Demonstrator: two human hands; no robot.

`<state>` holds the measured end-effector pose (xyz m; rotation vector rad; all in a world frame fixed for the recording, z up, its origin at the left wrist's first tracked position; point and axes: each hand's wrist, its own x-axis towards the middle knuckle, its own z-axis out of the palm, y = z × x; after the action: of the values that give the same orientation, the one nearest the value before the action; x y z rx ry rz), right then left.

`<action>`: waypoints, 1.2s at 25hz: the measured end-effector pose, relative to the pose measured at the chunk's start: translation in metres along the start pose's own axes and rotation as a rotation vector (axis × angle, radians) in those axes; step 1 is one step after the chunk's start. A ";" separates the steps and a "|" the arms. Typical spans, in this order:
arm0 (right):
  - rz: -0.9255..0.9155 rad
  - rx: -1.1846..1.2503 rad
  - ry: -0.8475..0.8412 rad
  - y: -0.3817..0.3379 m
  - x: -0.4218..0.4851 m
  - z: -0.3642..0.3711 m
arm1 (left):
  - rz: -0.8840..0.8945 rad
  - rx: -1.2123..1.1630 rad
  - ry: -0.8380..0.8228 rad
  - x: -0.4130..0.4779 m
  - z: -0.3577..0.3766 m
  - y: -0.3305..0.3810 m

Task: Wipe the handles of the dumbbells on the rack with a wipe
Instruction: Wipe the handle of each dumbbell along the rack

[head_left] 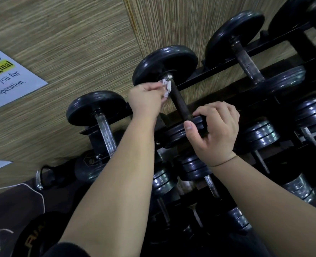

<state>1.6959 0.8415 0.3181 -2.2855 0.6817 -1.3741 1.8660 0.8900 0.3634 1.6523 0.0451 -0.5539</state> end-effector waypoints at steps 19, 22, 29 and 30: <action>0.680 0.594 -0.444 -0.059 0.088 -0.059 | 0.013 -0.113 -0.361 -0.090 -0.028 0.074; 0.827 0.784 -0.437 -0.067 0.109 -0.066 | 0.062 -0.047 -0.391 -0.111 -0.021 0.082; 0.899 0.805 -0.344 -0.041 0.109 -0.073 | 0.293 0.381 -0.348 -0.117 -0.019 0.053; 0.905 0.761 -0.334 -0.034 0.109 -0.071 | 0.324 0.462 -0.331 -0.118 -0.020 0.042</action>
<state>1.6834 0.7996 0.4458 -1.2729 0.7567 -0.6187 1.7832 0.9349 0.4477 1.9383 -0.6240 -0.6088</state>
